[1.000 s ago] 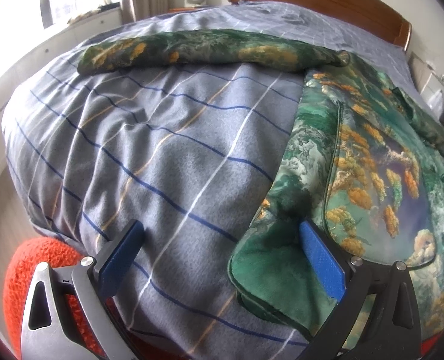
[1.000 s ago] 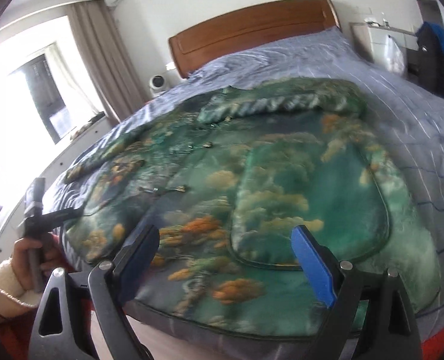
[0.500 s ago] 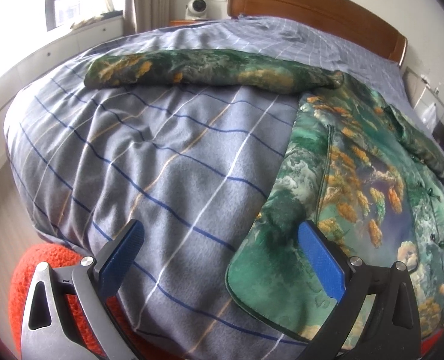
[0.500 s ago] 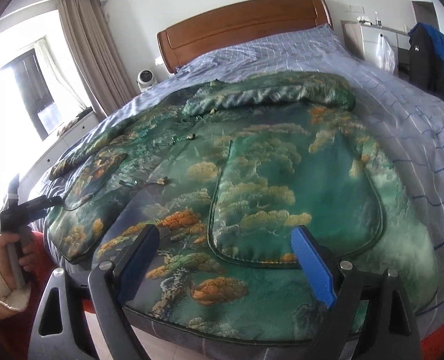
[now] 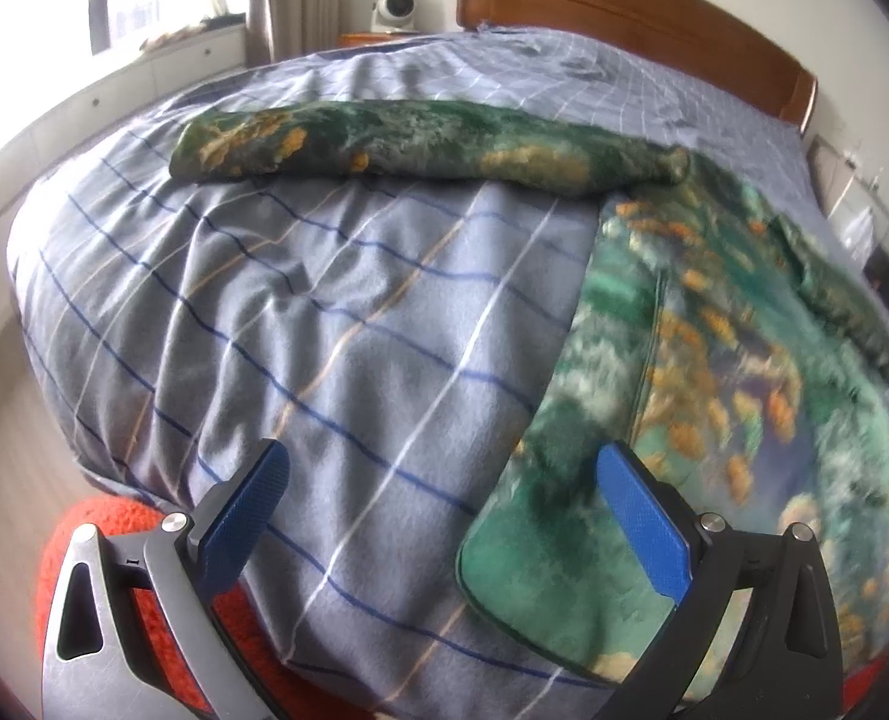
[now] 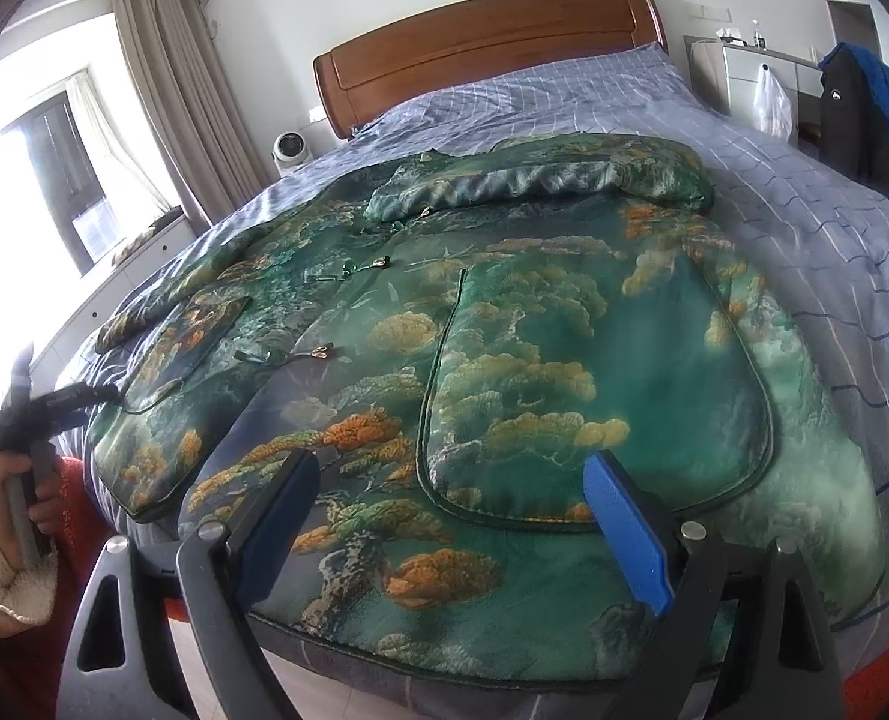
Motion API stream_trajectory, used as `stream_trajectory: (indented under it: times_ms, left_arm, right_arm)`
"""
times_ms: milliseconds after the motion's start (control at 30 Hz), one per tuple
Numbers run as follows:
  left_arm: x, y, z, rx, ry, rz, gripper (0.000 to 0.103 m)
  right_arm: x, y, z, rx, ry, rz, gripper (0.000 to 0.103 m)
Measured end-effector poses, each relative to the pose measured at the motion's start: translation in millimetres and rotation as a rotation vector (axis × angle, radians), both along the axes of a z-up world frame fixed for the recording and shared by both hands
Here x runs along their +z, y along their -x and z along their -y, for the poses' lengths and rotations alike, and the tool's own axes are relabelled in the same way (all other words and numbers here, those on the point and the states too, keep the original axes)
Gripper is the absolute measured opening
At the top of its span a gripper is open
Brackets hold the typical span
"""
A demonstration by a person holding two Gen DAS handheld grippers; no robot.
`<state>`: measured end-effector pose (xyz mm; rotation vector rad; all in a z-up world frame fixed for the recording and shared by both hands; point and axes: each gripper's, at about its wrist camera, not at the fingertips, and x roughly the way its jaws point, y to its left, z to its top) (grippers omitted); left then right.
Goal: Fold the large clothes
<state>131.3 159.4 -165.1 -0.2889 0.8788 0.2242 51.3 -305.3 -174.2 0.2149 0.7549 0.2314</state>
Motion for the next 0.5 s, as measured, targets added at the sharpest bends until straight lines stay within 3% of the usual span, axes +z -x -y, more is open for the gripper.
stream_trajectory:
  times_ms: [167,267,400,500]
  left_arm:
    - [22,-30,-40,0.025,0.086,0.012,0.102]
    - [30,-64,-85,0.078,0.168,0.022,0.103]
    - [3,-100,-147,0.260,0.351,-0.018,0.102]
    - [-18,-111,-181,0.398,0.488,0.004,0.102]
  right_arm:
    - [-2,-1,-2,0.006,0.005,-0.007,0.089]
    - [-2,-1,-3,0.012,0.010,-0.009,0.089]
    - [-3,-2,-5,0.008,0.009,-0.015,0.089]
    - [-4,-3,-6,0.008,0.014,-0.019,0.089]
